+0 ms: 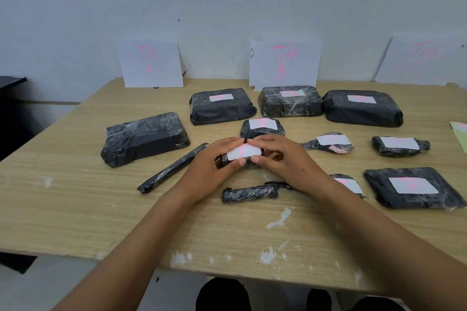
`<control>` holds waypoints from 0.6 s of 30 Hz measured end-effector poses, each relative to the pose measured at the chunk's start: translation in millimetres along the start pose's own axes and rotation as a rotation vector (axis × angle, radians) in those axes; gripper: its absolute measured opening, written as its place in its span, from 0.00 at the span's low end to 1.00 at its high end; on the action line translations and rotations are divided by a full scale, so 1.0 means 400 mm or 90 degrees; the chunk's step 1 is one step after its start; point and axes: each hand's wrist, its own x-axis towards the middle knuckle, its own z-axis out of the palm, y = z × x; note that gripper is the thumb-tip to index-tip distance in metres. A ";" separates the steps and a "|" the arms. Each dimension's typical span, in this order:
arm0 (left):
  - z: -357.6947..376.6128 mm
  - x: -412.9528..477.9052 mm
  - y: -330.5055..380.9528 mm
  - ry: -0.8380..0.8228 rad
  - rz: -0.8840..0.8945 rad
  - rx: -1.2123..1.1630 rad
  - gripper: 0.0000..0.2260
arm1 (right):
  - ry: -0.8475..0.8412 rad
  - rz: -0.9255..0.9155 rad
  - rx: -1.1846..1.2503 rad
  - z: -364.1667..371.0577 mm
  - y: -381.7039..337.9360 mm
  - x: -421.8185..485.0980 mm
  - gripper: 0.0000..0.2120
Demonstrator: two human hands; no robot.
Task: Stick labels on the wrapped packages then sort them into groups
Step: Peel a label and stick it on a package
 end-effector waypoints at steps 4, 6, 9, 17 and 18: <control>0.018 0.000 -0.004 0.047 -0.001 -0.001 0.17 | 0.090 0.023 -0.028 0.028 -0.018 0.010 0.14; 0.021 -0.003 -0.005 0.046 -0.001 0.010 0.17 | 0.107 0.021 -0.068 0.042 -0.019 0.008 0.15; 0.017 -0.009 -0.009 0.028 0.004 0.020 0.18 | 0.102 0.024 -0.064 0.051 -0.009 0.002 0.17; -0.020 -0.034 -0.014 0.019 -0.026 -0.065 0.18 | 0.017 0.016 0.054 0.012 0.000 -0.012 0.15; -0.020 -0.037 -0.013 0.036 -0.025 -0.069 0.18 | 0.020 0.019 0.066 0.007 0.000 -0.015 0.15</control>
